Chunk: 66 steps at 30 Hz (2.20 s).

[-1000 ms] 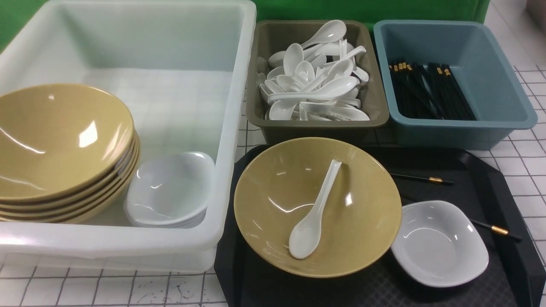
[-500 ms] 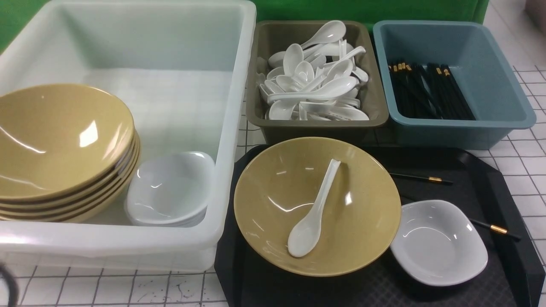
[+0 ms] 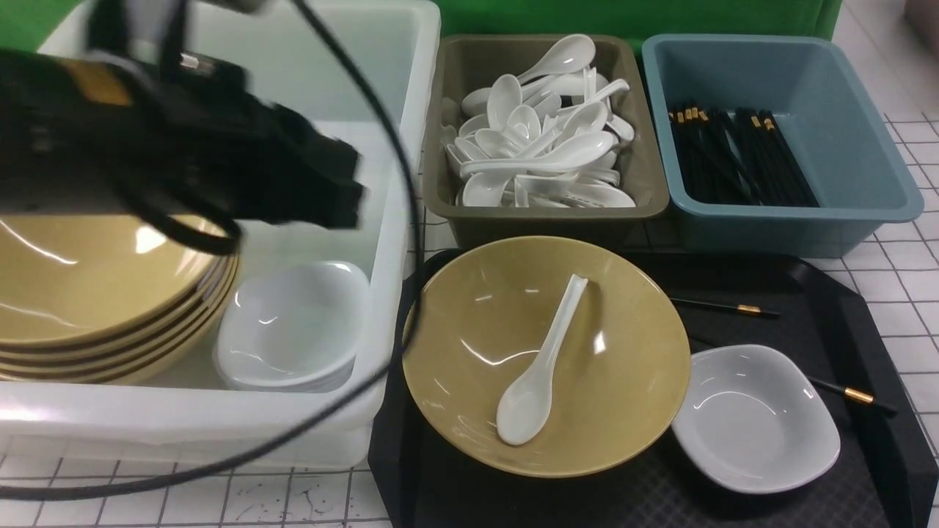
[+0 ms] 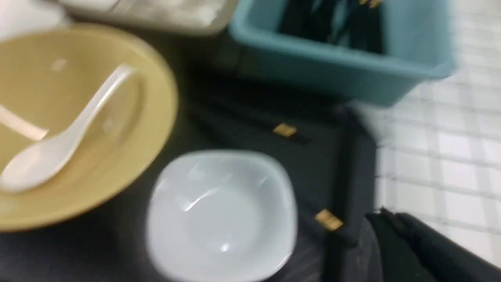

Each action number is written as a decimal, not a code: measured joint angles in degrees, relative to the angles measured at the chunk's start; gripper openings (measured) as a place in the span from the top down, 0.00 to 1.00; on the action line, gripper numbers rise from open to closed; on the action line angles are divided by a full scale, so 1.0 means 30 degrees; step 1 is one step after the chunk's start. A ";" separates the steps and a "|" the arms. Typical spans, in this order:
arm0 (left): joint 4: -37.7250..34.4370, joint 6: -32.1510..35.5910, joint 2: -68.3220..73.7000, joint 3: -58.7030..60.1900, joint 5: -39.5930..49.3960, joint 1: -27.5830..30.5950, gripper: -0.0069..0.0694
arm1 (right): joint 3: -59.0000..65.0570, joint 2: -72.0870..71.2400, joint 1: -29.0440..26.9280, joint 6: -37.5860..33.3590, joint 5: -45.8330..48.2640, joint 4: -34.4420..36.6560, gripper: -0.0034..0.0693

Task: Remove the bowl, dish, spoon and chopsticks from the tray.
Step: Use the left arm to grab the soup spoon in the middle, then use the left arm to put the soup spoon into the small storage box in the middle

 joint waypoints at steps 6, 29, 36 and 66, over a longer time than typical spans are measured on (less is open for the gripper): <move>0.0697 0.0435 0.3605 -0.1788 0.0337 -0.3170 0.63 | 0.1659 0.0000 0.0118 -0.1087 -0.0041 0.0590 0.89; 0.5283 -0.2135 1.4821 -0.7201 0.1725 -0.4597 0.67 | 0.2974 0.0000 0.0118 -0.1109 -0.1987 0.1359 0.89; 0.4107 -0.2996 1.3633 -0.9028 0.2484 -0.4597 0.92 | 0.2974 0.0000 0.0118 -0.1109 -0.2018 0.1359 0.89; 0.6130 -0.4484 1.5571 -1.5672 -0.3666 -0.0391 0.14 | 0.3130 0.0000 0.0118 -0.1109 -0.2321 0.1601 0.89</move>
